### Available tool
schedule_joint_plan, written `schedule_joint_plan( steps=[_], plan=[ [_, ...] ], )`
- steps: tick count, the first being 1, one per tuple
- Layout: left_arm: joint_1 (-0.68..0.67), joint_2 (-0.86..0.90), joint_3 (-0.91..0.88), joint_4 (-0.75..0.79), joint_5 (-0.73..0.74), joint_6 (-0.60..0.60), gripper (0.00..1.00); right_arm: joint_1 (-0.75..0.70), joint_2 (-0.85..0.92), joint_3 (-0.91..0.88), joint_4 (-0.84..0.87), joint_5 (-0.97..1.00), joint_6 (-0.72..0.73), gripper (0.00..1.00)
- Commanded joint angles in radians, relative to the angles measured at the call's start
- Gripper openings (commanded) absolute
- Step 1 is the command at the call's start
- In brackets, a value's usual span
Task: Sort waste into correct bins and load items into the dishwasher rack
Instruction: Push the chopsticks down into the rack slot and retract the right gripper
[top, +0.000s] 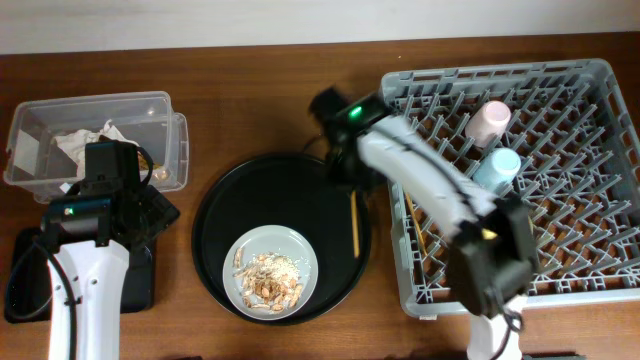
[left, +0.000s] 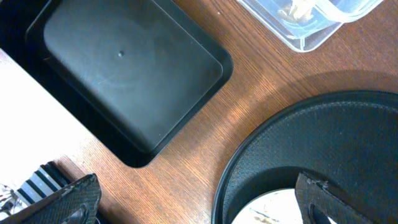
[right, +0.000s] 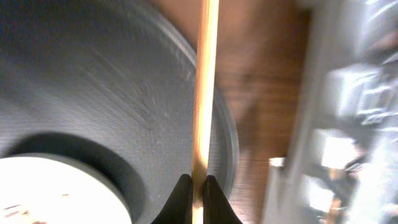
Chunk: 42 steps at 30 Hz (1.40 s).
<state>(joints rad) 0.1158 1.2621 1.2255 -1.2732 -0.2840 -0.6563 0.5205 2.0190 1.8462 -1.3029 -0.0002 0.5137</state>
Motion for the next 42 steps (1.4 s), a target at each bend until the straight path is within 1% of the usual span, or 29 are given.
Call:
schedule_joint_plan(
  steps=[1,5,8,10,13,15,19,26,29,33,34,35,36,37,38,40,42],
  plan=[
    [0.005,-0.005,0.001,0.0,0.001,-0.013,0.99,-0.071,-0.135,0.082,-0.046,0.007,-0.075,0.04],
    [0.005,-0.005,0.001,0.0,0.001,-0.013,0.99,-0.168,-0.193,0.084,-0.064,0.018,-0.144,0.04],
    [0.005,-0.005,0.001,0.0,0.001,-0.013,0.99,-0.24,-0.191,0.082,-0.093,0.087,-0.144,0.04],
    [0.005,-0.005,0.001,0.0,0.001,-0.013,0.99,-0.293,-0.187,0.082,-0.095,0.13,-0.204,0.04],
    [0.005,-0.005,0.001,0.0,0.001,-0.013,0.99,-0.362,-0.18,0.082,-0.097,0.13,-0.274,0.04],
    [0.005,-0.005,0.001,0.0,0.001,-0.013,0.99,-0.406,-0.178,0.064,-0.092,0.065,-0.316,0.04],
    [0.005,-0.005,0.001,0.0,0.001,-0.013,0.99,-0.424,-0.177,-0.018,-0.042,-0.103,-0.547,0.04],
    [0.005,-0.005,0.001,0.0,0.001,-0.013,0.99,-0.422,-0.176,-0.228,0.106,-0.237,-0.603,0.05],
    [0.005,-0.005,0.001,0.0,0.001,-0.013,0.99,-0.422,-0.176,-0.273,0.137,-0.303,-0.603,0.05],
    [0.005,-0.005,0.001,0.0,0.001,-0.013,0.99,-0.413,-0.176,-0.281,0.141,-0.364,-0.595,0.05],
    [0.005,-0.005,0.001,0.0,0.001,-0.013,0.99,-0.404,-0.176,-0.281,0.141,-0.362,-0.575,0.07],
    [0.005,-0.005,0.001,0.0,0.001,-0.013,0.99,-0.399,-0.176,-0.281,0.142,-0.362,-0.564,0.15],
    [0.005,-0.005,0.001,0.0,0.001,-0.013,0.99,-0.393,-0.176,-0.282,0.145,-0.348,-0.557,0.19],
    [0.005,-0.005,0.001,0.0,0.001,-0.013,1.0,-0.385,-0.176,-0.282,0.152,-0.312,-0.553,0.31],
    [0.005,-0.005,0.001,0.0,0.001,-0.013,0.99,-0.381,-0.176,-0.282,0.158,-0.273,-0.528,0.4],
    [0.005,-0.005,0.001,0.0,0.001,-0.013,0.99,-0.38,-0.176,-0.282,0.167,-0.216,-0.465,0.41],
    [0.005,-0.005,0.001,0.0,0.001,-0.013,0.99,-0.381,-0.176,-0.282,0.167,-0.209,-0.448,0.41]
  ],
)
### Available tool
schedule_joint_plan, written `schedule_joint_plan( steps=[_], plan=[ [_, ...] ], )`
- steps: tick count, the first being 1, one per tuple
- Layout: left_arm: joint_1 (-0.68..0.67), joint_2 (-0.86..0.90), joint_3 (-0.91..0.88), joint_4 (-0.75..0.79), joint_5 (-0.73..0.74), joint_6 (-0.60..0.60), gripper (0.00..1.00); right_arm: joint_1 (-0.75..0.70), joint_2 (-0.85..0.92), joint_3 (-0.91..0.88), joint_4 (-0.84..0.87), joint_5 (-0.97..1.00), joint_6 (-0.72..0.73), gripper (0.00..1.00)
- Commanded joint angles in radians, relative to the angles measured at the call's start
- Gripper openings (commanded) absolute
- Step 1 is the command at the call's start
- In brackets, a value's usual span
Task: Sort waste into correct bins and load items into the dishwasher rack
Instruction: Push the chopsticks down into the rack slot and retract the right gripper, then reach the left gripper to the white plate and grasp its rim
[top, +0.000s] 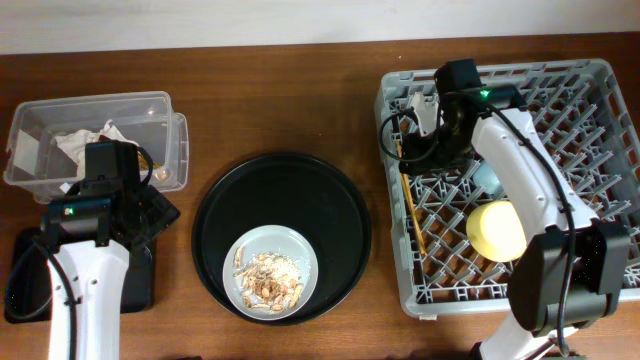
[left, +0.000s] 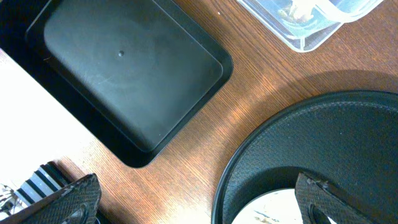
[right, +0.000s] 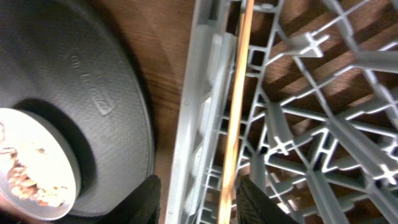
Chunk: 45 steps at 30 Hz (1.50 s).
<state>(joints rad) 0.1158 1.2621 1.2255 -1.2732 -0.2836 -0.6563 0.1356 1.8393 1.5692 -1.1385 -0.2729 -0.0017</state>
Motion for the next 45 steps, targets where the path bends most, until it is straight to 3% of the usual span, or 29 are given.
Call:
schedule_joint_plan(
  steps=[1,5,7,12,15,19,28,29,33,37,40,45],
  plan=[
    [0.005,-0.005,0.001,0.0,0.0,-0.013,0.99,0.003,0.003,-0.005,0.002,0.063,0.072,0.41],
    [0.005,-0.005,0.001,0.0,0.0,-0.013,0.99,0.003,0.002,0.014,-0.02,0.056,0.143,0.47],
    [0.005,-0.005,0.001,0.0,0.0,-0.013,0.99,0.002,-0.002,0.055,-0.06,0.044,0.156,0.56],
    [0.005,-0.005,0.001,0.0,0.001,-0.013,0.99,-0.051,-0.005,0.305,-0.267,0.059,0.184,0.71],
    [0.005,-0.005,0.001,0.0,0.0,-0.013,0.99,-0.132,-0.006,0.478,-0.425,0.119,0.202,0.99],
    [0.005,-0.005,0.001,0.0,0.0,-0.013,0.99,-0.249,-0.006,0.594,-0.558,0.129,0.201,0.99],
    [0.005,-0.005,0.001,0.002,0.01,-0.014,0.99,-0.392,-0.002,0.595,-0.556,0.139,0.201,0.98],
    [0.005,-0.005,0.001,0.008,0.045,-0.014,0.99,-0.392,-0.002,0.595,-0.557,0.139,0.201,0.98],
    [0.005,-0.005,0.001,0.011,0.425,-0.013,0.99,-0.392,-0.002,0.595,-0.557,0.139,0.201,0.98],
    [0.001,-0.005,0.0,-0.005,0.607,-0.013,0.99,-0.392,-0.002,0.595,-0.556,0.139,0.201,0.98],
    [-0.057,-0.005,0.0,0.006,0.7,0.07,0.84,-0.392,-0.002,0.595,-0.557,0.139,0.201,0.98],
    [-0.312,-0.005,0.0,0.031,0.662,0.101,0.84,-0.392,-0.002,0.595,-0.557,0.139,0.201,0.98]
  ],
)
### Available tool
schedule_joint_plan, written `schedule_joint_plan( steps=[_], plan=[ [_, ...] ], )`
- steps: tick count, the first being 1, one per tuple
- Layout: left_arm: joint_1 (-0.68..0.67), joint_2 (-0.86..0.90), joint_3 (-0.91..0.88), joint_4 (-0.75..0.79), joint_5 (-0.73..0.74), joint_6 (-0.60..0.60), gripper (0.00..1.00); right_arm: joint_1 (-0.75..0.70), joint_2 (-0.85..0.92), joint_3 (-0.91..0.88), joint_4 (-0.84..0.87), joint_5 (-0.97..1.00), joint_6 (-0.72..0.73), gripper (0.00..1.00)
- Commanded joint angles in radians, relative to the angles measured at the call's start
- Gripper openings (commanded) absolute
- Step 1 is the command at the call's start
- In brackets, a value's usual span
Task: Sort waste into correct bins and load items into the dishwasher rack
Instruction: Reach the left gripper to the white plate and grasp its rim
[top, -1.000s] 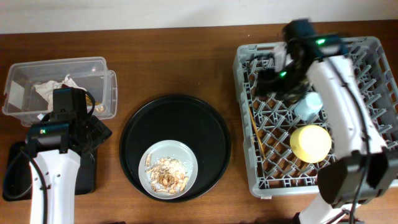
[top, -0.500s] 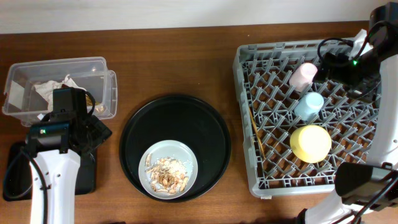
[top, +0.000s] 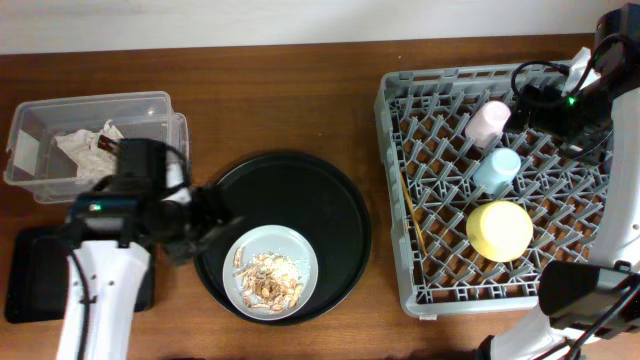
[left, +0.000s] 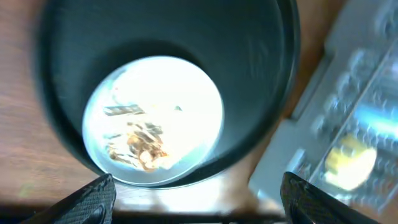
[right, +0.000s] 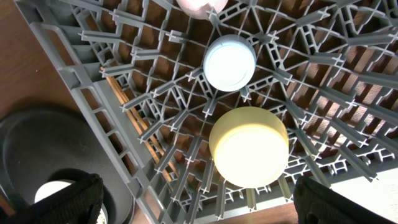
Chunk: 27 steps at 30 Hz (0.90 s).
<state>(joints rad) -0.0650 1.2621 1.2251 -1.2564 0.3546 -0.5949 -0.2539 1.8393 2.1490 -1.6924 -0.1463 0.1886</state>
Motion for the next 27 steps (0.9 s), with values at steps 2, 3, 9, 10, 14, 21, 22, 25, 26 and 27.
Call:
schedule_joint_plan(
  steps=[2,3,9,10,14,21,22,25,26,27],
  plan=[
    [-0.232,-0.005,0.0,0.028,-0.04,0.016,0.94,-0.003,-0.002,0.015,-0.003,0.013,0.011,0.98],
    [-0.29,-0.005,0.0,0.034,-0.093,-0.022,0.99,-0.003,-0.002,0.015,-0.003,0.013,0.011,0.98],
    [-0.545,0.054,0.0,0.098,-0.274,-0.083,0.99,-0.003,-0.002,0.015,-0.003,0.013,0.011,0.98],
    [-0.58,0.084,0.0,0.118,-0.273,-0.084,0.99,-0.003,-0.002,0.015,-0.002,0.013,0.011,0.98],
    [-0.649,0.211,0.001,0.158,-0.286,-0.081,0.99,-0.003,-0.002,0.015,-0.002,0.013,0.011,0.98],
    [-0.697,0.356,0.005,0.206,-0.473,-0.083,0.99,-0.003,-0.002,0.015,-0.003,0.013,0.011,0.98],
    [-0.703,0.357,0.005,0.224,-0.505,-0.092,0.99,-0.003,-0.002,0.015,-0.003,0.013,0.011,0.98],
    [-0.705,0.369,0.004,0.251,-0.536,-0.142,0.99,-0.003,-0.002,0.015,-0.002,0.013,0.011,0.98],
    [-0.706,0.38,0.004,0.255,-0.536,-0.16,0.99,-0.003,-0.002,0.015,-0.002,0.013,0.011,0.98],
    [-0.706,0.397,0.004,0.257,-0.535,-0.182,0.99,-0.003,-0.002,0.015,-0.002,0.013,0.011,0.98]
  ],
)
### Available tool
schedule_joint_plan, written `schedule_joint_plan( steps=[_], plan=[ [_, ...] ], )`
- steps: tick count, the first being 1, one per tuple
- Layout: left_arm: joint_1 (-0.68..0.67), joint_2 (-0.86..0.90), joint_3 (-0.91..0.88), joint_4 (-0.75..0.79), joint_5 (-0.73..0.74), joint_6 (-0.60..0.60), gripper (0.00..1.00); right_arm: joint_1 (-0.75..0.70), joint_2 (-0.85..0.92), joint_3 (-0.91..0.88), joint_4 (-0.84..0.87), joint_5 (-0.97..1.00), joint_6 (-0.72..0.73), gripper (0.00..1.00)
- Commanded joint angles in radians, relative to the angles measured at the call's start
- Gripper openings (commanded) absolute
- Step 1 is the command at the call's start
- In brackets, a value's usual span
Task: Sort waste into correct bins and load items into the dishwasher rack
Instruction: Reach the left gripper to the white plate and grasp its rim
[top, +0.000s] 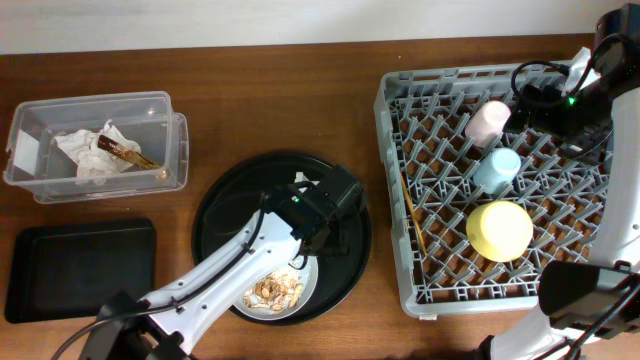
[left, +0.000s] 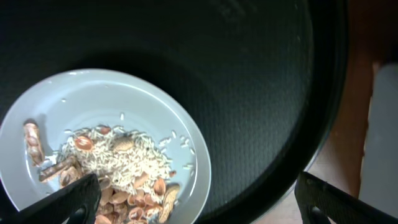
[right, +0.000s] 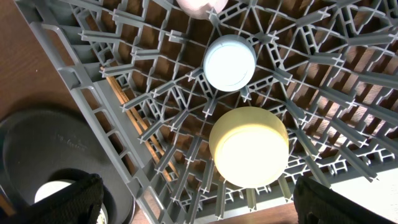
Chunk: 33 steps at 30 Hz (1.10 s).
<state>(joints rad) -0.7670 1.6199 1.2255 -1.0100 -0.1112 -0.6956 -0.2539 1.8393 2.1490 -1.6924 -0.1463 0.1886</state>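
Observation:
A pale plate (left: 124, 124) of rice and nut shells lies in the round black tray (left: 261, 93). My left gripper (left: 199, 205) hangs open just above the plate's right rim, one finger over the food (left: 118, 168) and the other past the tray's edge. From overhead the left gripper (top: 322, 222) covers part of the plate (top: 270, 292). The grey dishwasher rack (top: 395, 90) holds a pink cup (top: 487, 122), a blue cup (top: 497, 170), a yellow bowl (top: 498, 230) and chopsticks (top: 410, 215). My right gripper (top: 575, 108) is open, high over the rack's far right.
A clear bin (top: 150, 160) with crumpled waste stands at the far left. A black rectangular tray (top: 80, 265) lies in front of it. The right wrist view looks down on the blue cup (right: 229, 62), yellow bowl (right: 249, 146) and chopsticks (right: 140, 124).
My left arm has moved from the round tray's left edge to over its right half, low above the plate's right rim. The right arm has not moved.
My right gripper was first shut on a chopstick at the round tray's right edge. Then it was open over the rack's left side with the chopstick in the rack. Then it stood high at the rack's far right while my left arm moved from the rectangular tray to the plate.

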Motion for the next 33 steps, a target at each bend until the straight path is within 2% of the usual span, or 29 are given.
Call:
schedule_joint_plan(
  steps=[1,4,8,10,11,13,17,21,24,28,31,33],
  plan=[
    [-0.005,0.06,0.004,0.01,-0.069,-0.104,0.95,-0.003,-0.002,0.015,-0.003,0.013,0.011,0.98],
    [-0.028,0.133,0.004,0.011,-0.068,-0.154,0.84,-0.003,-0.002,0.015,-0.002,0.013,0.011,0.98],
    [-0.059,0.2,0.004,0.011,-0.069,-0.254,0.82,-0.003,-0.002,0.015,-0.003,0.013,0.011,0.98],
    [-0.061,0.217,0.004,0.015,-0.069,-0.294,0.71,-0.003,-0.002,0.015,-0.003,0.013,0.011,0.98],
    [-0.061,0.224,0.004,0.017,-0.071,-0.314,0.69,-0.003,-0.002,0.015,-0.003,0.013,0.011,0.98],
    [-0.061,0.233,0.004,0.03,-0.07,-0.314,0.68,-0.003,-0.002,0.015,-0.003,0.013,0.011,0.98],
    [-0.061,0.251,0.004,0.045,-0.069,-0.343,0.49,-0.003,-0.002,0.015,-0.003,0.013,0.011,0.99],
    [-0.061,0.3,0.003,0.055,-0.066,-0.362,0.48,-0.003,-0.002,0.015,-0.003,0.013,0.011,0.98],
    [-0.061,0.322,0.004,0.056,-0.062,-0.362,0.42,-0.003,-0.002,0.015,-0.003,0.013,0.011,0.98],
    [-0.062,0.332,0.004,0.056,-0.063,-0.362,0.25,-0.003,-0.002,0.015,-0.003,0.013,0.011,0.98],
    [-0.061,0.332,0.004,0.057,-0.07,-0.362,0.18,-0.003,-0.002,0.015,-0.003,0.013,0.011,0.98],
    [-0.062,0.332,0.004,0.056,-0.07,-0.362,0.07,-0.003,-0.002,0.015,-0.002,0.013,0.011,0.98]
  ],
)
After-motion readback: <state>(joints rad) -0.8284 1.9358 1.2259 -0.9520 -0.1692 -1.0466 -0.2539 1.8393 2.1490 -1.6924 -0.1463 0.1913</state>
